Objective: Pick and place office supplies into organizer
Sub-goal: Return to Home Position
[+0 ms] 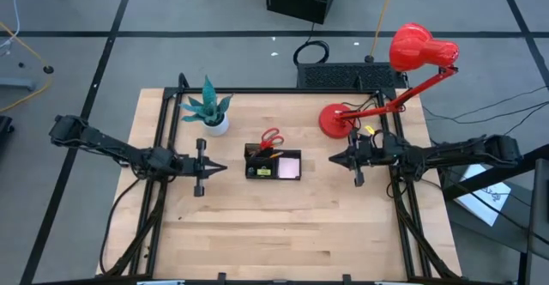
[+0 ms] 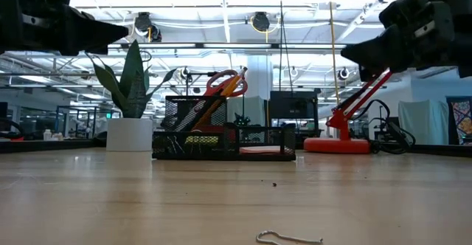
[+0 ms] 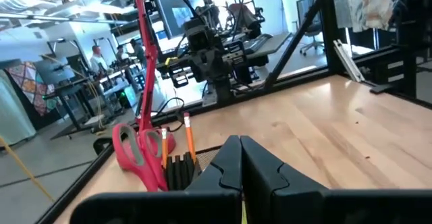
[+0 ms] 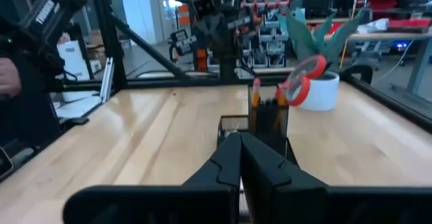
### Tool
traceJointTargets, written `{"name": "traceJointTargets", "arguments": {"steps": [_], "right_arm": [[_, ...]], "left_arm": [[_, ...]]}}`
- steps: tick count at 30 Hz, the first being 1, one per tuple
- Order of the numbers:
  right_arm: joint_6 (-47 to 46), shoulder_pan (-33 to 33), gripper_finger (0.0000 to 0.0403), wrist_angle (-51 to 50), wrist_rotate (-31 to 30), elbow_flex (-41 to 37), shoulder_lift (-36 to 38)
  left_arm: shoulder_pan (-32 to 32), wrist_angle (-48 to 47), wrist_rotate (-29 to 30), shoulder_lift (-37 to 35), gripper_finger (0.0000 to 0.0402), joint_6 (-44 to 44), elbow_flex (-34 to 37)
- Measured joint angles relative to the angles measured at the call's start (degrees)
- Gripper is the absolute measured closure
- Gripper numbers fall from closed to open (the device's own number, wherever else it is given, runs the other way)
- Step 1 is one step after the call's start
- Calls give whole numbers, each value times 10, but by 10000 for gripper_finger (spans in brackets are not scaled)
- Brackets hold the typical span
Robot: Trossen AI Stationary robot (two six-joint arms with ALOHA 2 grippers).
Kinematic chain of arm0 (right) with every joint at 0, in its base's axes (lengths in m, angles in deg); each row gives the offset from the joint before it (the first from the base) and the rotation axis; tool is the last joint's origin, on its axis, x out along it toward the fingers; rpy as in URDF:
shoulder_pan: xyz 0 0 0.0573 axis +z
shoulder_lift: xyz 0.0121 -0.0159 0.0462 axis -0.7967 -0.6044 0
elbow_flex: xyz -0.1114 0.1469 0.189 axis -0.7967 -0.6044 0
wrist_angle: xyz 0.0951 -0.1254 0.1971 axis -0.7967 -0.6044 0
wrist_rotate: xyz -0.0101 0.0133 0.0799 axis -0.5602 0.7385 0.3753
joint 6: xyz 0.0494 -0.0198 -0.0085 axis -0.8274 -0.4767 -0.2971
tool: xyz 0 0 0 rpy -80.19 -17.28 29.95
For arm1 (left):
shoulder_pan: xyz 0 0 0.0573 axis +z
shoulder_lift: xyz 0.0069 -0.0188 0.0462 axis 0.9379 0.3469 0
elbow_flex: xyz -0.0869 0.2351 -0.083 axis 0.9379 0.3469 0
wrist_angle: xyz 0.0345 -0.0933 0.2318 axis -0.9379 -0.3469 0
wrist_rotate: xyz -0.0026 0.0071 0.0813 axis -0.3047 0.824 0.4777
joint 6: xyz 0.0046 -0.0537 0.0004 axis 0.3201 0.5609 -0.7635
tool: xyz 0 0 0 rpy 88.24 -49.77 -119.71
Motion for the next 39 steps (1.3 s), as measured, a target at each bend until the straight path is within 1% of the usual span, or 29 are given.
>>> {"name": "traceJointTargets", "arguments": {"steps": [7, 12, 20, 30, 32, 34, 36, 38, 39], "right_arm": [[-9, 0, 403, 5, 0, 0, 0], [-7, 0, 403, 6, 0, -1, 0], [-6, 0, 403, 6, 0, -1, 0], [-6, 0, 403, 6, 0, -1, 0], [-11, 0, 403, 6, 1, -1, 0], [-55, 0, 403, 0, 19, -1, 1], [-77, -1, 403, 3, 52, -1, 3], [-84, -1, 403, 5, 100, -1, 14], [-86, -1, 403, 5, 122, -1, 23]], "left_arm": [[1, -5, 5, 0, 401, 8, 0], [1, -4, 16, 0, 382, 36, 0], [1, -3, 16, 0, 361, 36, 0], [1, -3, 16, 1, 360, 33, 0], [2, 21, 27, 1, 360, 7, 0], [3, 49, 46, 0, 360, 17, -1], [3, 63, 47, 0, 360, 45, -1], [-5, 57, 31, 0, 360, 51, -1], [-12, 47, 16, 0, 360, 41, -1]]}}
